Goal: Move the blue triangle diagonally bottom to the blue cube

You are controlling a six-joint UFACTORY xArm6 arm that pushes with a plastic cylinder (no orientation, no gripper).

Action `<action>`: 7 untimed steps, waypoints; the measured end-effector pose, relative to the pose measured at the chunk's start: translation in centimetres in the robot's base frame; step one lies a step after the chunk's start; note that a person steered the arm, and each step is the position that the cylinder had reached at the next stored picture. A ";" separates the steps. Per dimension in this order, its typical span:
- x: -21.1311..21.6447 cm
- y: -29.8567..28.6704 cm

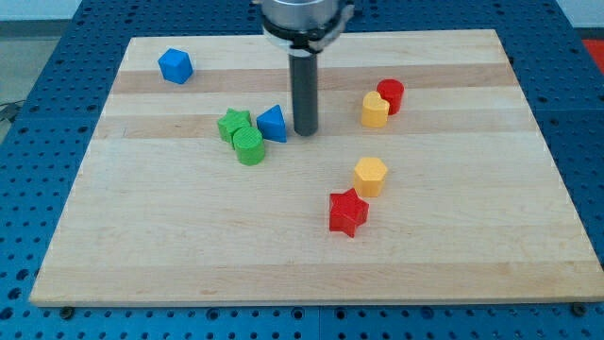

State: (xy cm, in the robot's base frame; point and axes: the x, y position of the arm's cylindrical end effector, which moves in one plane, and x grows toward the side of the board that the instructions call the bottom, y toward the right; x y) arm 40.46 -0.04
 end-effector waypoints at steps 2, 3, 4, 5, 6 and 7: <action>3.9 -1.3; 3.3 -3.3; -0.4 -4.1; -5.2 -4.9; -8.9 -6.0; -9.8 -8.9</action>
State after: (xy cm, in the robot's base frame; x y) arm 30.67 -8.93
